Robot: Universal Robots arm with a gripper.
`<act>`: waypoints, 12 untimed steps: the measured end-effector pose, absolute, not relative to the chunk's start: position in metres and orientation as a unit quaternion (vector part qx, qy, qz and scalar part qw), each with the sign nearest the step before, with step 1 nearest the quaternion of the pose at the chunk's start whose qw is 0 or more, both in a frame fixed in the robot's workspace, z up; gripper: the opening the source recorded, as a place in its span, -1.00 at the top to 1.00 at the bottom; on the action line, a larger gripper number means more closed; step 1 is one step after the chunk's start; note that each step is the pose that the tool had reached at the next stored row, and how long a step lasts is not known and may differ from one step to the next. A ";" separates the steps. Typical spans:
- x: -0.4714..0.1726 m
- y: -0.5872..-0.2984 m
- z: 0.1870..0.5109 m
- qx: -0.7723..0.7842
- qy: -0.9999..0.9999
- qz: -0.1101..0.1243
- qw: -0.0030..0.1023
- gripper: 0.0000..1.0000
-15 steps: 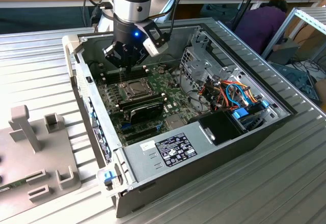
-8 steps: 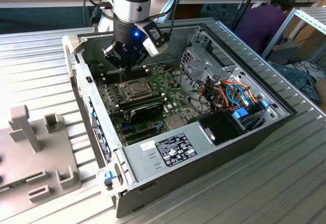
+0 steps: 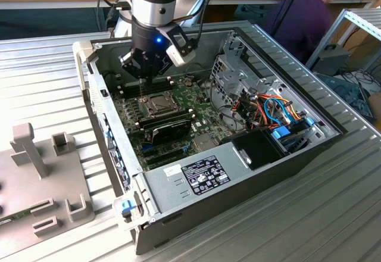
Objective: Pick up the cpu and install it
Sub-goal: 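Install the first cpu locking lever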
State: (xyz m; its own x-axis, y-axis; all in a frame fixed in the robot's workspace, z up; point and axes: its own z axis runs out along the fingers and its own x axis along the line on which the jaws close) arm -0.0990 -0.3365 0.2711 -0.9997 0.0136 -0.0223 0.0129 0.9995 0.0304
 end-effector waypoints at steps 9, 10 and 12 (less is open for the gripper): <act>-0.111 -0.336 0.271 0.007 0.999 0.038 0.013 0.79; -0.111 -0.336 0.271 0.007 0.999 0.039 0.013 0.79; -0.111 -0.336 0.271 0.007 0.999 0.039 0.013 0.79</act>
